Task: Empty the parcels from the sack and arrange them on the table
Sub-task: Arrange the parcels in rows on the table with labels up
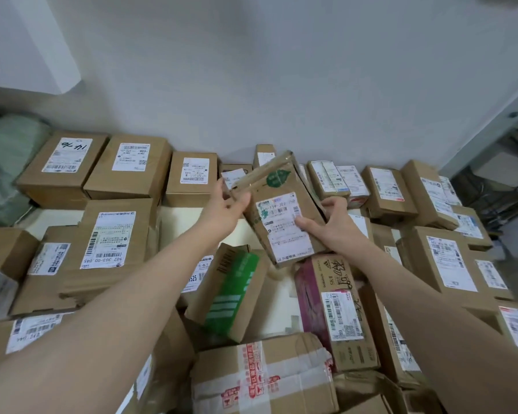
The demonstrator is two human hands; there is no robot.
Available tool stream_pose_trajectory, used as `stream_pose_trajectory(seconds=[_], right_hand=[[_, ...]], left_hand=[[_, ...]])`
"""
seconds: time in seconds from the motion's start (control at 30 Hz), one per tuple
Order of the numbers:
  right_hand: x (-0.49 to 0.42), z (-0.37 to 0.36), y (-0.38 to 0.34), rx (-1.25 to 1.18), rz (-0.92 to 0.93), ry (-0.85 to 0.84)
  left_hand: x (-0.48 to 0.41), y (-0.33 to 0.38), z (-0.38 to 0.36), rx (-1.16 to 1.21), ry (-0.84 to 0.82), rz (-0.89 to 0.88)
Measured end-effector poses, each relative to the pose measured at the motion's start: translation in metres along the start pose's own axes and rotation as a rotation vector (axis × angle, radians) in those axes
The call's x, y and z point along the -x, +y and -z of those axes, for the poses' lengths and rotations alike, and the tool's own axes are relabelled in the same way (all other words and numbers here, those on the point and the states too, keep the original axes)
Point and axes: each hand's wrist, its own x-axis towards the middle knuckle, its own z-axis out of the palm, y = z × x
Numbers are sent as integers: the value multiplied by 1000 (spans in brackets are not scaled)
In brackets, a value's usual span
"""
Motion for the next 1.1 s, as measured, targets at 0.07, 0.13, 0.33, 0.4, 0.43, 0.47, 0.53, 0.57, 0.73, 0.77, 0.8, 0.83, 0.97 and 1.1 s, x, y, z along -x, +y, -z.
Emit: stream_pose_trajectory(seconds=[0.07, 0.13, 0.33, 0.4, 0.43, 0.47, 0.53, 0.57, 0.73, 0.77, 0.8, 0.83, 0.97, 1.1], right_hand=[[-4, -7, 1, 19, -22, 97], [-5, -15, 2, -4, -58, 114], [-4, -32, -2, 201, -91, 108], [-4, -35, -5, 218, -107, 132], [-5, -35, -7, 230, -111, 143], [-5, -35, -8, 253, -107, 150], [-6, -37, -8, 305, -101, 132], [-6, -39, -9, 322, -106, 108], [-7, -56, -11, 313, -161, 7], [-7, -59, -11, 337, -172, 6], [-8, -62, -11, 358, -179, 8], [-9, -64, -12, 380, -186, 7], [-12, -70, -12, 463, -202, -3], [-13, -72, -11, 547, -219, -9]], left_hand=[[7, -6, -13, -443, -54, 195], [22, -16, -28, -800, -178, 344], [40, -28, -45, -847, -129, 405], [32, -21, -33, -818, -32, 389], [27, -16, -24, -822, 27, 377], [21, -12, -14, -827, 93, 359], [11, -6, 6, -835, 206, 313], [5, -5, 14, -840, 235, 270], [-12, -19, 26, -996, 327, -35], [-11, -24, 23, -1056, 390, -130], [-11, -29, 20, -1074, 421, -228], [-9, -34, 16, -1063, 381, -299], [-1, -51, -3, -1294, -128, -361], [-2, -69, -21, -1564, -311, -169]])
